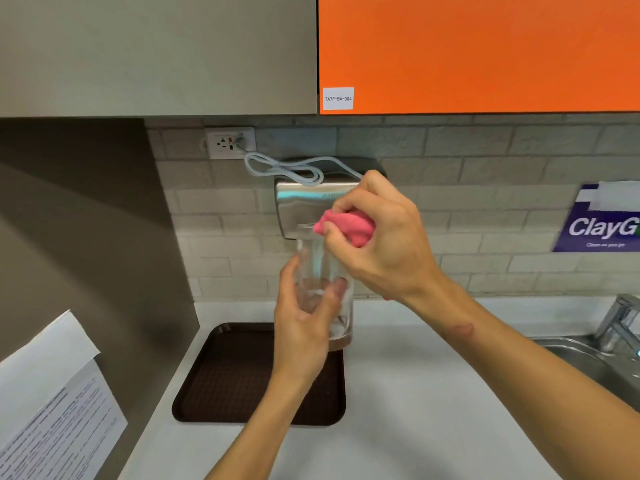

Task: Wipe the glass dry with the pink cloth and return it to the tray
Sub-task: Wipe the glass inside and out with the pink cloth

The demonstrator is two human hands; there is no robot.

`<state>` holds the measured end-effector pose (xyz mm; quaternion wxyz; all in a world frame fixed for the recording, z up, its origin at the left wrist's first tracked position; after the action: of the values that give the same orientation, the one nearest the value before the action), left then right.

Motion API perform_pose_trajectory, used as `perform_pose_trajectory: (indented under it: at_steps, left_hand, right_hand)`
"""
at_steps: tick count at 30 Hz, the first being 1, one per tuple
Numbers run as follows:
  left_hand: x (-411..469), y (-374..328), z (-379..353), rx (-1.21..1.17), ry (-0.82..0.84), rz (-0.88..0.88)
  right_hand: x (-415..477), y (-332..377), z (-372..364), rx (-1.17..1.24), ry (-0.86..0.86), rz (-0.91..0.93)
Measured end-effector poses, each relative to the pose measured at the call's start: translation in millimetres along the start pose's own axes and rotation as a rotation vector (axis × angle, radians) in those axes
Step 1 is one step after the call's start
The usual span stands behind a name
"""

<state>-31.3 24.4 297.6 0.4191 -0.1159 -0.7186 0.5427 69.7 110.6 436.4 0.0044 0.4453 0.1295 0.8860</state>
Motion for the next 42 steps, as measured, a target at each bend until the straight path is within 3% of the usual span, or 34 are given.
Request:
perform_pose_trajectory:
  at_steps: [2, 5, 10, 13, 16, 23, 33, 37, 42]
  left_hand:
    - [1.2, 1.6, 11.1, -0.099, -0.017, 0.053]
    - [6.1, -0.7, -2.0, -0.388, 0.169, 0.184]
    - [9.7, -14.4, -30.4, -0.656, 0.412, 0.248]
    - [12.9, -14.8, -32.6, -0.666, 0.410, 0.231]
    - [11.5, -14.7, -34.0, -0.669, 0.413, 0.205]
    - [10.9, -6.1, -29.5, -0.744, 0.435, 0.280]
    - [16.1, -2.8, -23.1, -0.589, 0.342, 0.334]
    - [19.9, -9.1, -21.6, -0.547, 0.360, 0.270]
    - [22.8, -13.9, -19.9, -0.563, 0.358, 0.226]
  right_hand:
    - [-4.6, -16.6, 3.2, 0.049, -0.003, -0.043]
    - [-12.1, -22.8, -0.5, 0.189, -0.040, -0.056]
    - [-15.8, -14.7, 13.6, 0.276, -0.292, 0.012]
    - [-21.4, -9.3, 11.6, 0.224, -0.299, 0.071]
    - [-29.6, -7.4, 0.3, 0.280, -0.184, 0.148]
    - [-43.0, -15.0, -0.5, -0.035, -0.120, 0.320]
    - [-34.6, -22.5, 0.9, -0.011, -0.124, 0.305]
    - [-28.8, -16.7, -5.5, -0.046, -0.040, 0.402]
    - [-25.9, -20.6, -8.1, -0.094, 0.109, 0.353]
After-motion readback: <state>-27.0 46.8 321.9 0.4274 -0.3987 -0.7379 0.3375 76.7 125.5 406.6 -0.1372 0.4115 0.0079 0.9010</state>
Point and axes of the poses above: each hand's wrist, its own x-axis towards the middle knuckle, its own z-axis out of the back of the hand, y = z × x, the point moved 7 cm from there along x, towards the middle knuckle, and after that the axes turned 12 degrees about y, right-handed, at the moved point
